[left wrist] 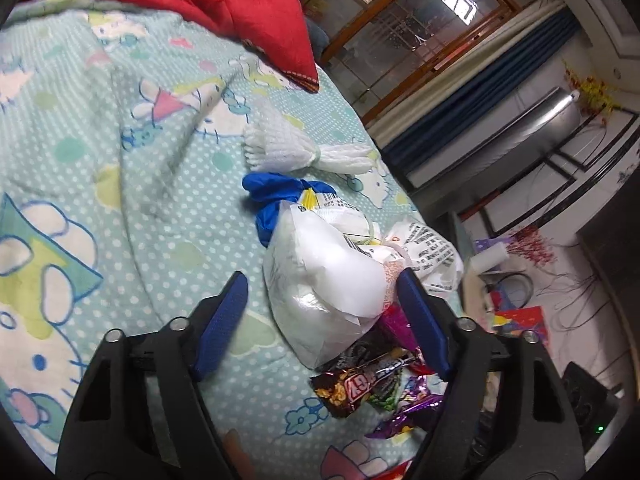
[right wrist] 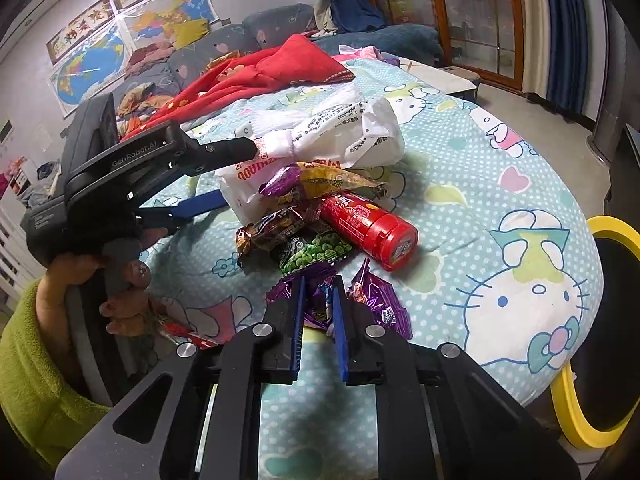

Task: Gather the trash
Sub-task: 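Return to the bed and grasp the white plastic bag with the left tool, then grasp the purple candy wrappers with the right tool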

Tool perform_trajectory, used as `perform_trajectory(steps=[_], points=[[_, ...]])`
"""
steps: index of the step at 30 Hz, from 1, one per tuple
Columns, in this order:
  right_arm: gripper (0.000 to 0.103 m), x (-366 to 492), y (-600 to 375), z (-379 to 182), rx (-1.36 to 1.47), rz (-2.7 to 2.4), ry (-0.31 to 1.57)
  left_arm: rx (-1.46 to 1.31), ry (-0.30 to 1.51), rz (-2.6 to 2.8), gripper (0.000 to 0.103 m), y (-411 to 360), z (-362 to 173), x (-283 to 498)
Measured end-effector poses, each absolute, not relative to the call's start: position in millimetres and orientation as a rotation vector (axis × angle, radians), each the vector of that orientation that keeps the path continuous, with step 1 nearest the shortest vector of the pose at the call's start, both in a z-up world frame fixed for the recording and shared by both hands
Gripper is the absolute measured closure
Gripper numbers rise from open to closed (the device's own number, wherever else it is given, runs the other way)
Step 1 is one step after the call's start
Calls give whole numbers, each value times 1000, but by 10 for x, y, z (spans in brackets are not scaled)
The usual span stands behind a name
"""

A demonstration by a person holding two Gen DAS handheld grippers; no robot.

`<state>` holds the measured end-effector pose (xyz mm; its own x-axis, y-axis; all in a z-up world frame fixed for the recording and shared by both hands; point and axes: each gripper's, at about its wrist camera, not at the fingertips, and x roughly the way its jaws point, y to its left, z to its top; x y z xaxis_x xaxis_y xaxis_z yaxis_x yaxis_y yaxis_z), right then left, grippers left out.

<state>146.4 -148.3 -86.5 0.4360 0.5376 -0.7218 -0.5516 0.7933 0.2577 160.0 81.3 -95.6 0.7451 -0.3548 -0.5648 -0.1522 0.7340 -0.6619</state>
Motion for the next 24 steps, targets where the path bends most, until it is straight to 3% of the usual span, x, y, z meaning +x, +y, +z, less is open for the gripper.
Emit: perform_trajectory(steps=[12,24], points=[[91,1488,-1547,-825,-6,663,890,-774,720,-198,68,771,-877,1615],[92,1491,-1696,-655,41,657,845,-691,569,-161,70,788,-339,1382]])
